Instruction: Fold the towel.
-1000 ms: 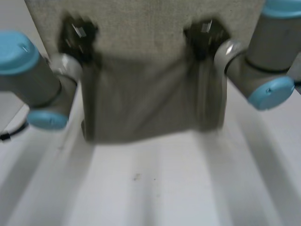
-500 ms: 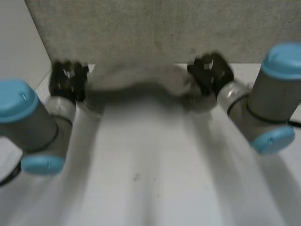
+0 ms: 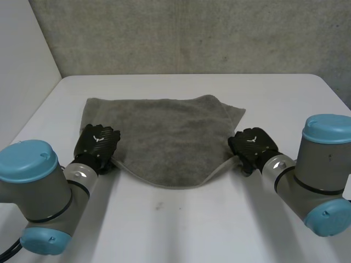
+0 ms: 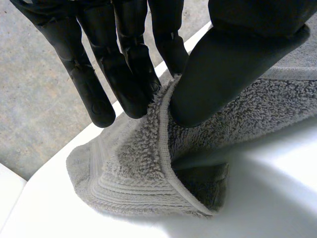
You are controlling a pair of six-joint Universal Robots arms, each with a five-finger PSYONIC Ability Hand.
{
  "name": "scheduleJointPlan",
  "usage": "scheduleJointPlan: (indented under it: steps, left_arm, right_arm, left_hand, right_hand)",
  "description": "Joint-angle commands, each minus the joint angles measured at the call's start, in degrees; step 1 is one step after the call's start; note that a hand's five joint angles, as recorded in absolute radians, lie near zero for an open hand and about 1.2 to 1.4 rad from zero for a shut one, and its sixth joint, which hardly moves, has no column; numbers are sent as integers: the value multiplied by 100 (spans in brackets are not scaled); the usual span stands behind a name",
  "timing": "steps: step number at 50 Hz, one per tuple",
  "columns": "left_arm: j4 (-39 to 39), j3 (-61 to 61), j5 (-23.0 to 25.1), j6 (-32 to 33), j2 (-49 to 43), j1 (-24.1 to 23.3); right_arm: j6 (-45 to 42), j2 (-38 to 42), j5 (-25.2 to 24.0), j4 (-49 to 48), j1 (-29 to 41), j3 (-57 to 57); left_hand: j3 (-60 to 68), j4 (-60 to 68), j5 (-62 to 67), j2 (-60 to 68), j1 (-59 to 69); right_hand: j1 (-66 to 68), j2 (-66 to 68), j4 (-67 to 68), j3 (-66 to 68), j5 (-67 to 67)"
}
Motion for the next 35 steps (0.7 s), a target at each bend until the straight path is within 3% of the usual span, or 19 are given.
scheduleJointPlan:
  steps: [1, 13, 27, 30, 32, 33, 34, 35]
  left_arm:
    - [138, -117, -3, -1, 25, -1]
    - [385, -241, -3, -1, 42, 8]
    - [385, -241, 6, -10, 60, 87]
    - [385, -241, 14, -10, 51, 122]
    - [393, -241, 23, -10, 42, 140]
    - [393, -232, 23, -10, 25, 149]
    - [393, -214, 23, -10, 7, 157]
    - [393, -214, 23, -10, 7, 157]
  right_arm:
    - [370, -42, -207, -113, -248, 40]
    - [45, 2, -770, 570, -574, -390]
    - [-140, 512, -876, 1214, -592, -1015]
    - [-193, 643, -876, 1231, -592, -1138]
    - [-263, 687, -884, 1231, -627, -1182]
    - [-263, 687, -885, 1231, -627, -1182]
    - [-281, 687, -893, 1240, -679, -1191]
    - [-281, 687, -893, 1240, -680, -1191]
  left_hand:
    - [1029, 1017, 1110, 1022, 1176]
    - [1029, 1017, 1110, 1022, 1176]
    - [1029, 1017, 1110, 1022, 1176]
    - [1029, 1017, 1110, 1022, 1176]
    - [1029, 1017, 1110, 1022, 1176]
    - [1029, 1017, 1110, 1022, 1176]
    - [1029, 1017, 1110, 1022, 1176]
    - [1029, 1017, 1110, 1022, 1176]
  right_hand:
    - [-645, -716, -653, -680, -518]
    - [-1001, -1072, -1009, -1037, -874]
    - [-563, -634, -571, -599, -436]
    - [-42, -113, -50, -78, 85]
    - [1361, 1290, 1354, 1326, 1488]
    - [1371, 1300, 1363, 1335, 1498]
    - [2603, 2532, 2596, 2568, 2730]
    - [2616, 2545, 2608, 2580, 2743]
